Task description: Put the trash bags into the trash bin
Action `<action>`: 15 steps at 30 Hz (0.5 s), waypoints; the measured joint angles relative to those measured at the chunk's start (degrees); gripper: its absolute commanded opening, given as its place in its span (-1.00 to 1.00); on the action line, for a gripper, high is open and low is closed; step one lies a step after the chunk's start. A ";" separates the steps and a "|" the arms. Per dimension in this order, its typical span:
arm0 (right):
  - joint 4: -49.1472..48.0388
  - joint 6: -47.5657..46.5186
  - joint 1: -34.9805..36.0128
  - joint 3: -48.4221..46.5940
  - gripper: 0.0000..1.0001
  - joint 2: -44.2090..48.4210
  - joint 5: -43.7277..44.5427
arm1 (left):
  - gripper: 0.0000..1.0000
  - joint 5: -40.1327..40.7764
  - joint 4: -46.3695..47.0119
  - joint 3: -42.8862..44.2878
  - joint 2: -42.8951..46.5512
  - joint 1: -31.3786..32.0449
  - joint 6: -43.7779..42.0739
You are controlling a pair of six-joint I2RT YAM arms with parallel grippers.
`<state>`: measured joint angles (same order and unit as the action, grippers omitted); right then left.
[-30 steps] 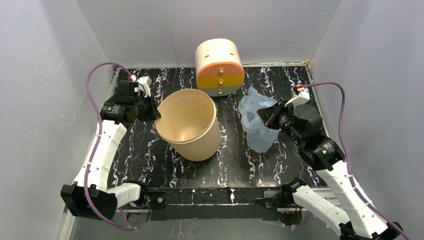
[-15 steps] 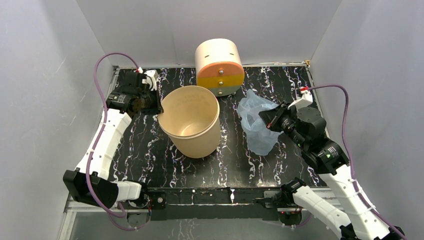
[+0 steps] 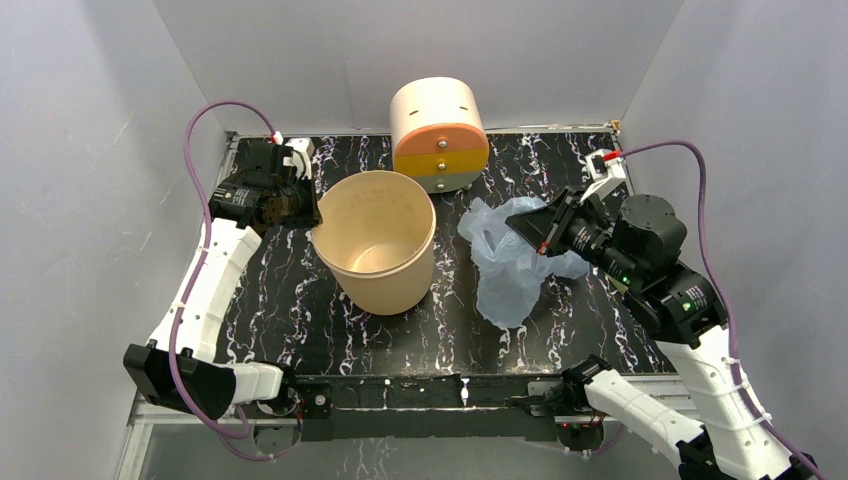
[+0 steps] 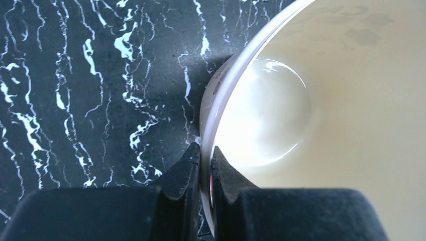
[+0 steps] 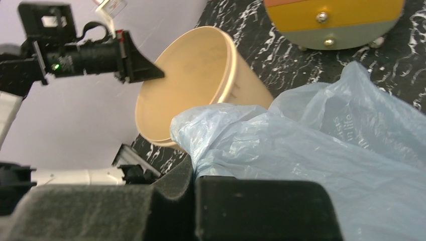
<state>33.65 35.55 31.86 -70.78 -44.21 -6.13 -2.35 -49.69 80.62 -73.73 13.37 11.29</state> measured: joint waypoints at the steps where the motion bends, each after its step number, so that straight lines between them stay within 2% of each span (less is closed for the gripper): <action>1: 0.11 -0.42 0.00 -0.57 -1.00 -0.13 -0.96 | -0.91 -0.42 0.28 0.00 -0.04 0.00 0.20; 7: 2.34 -4.44 0.02 -5.86 -1.00 -0.94 -4.31 | -0.73 -2.03 1.18 0.00 -0.94 0.00 0.76; 15: 3.63 -7.50 0.02 -8.17 -1.00 1.20 -2.05 | -0.97 -1.40 0.50 1.81 -3.04 0.02 1.29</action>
<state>37.28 28.05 31.88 -78.96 -43.00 -8.19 -3.75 -49.19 82.43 -76.77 13.39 12.58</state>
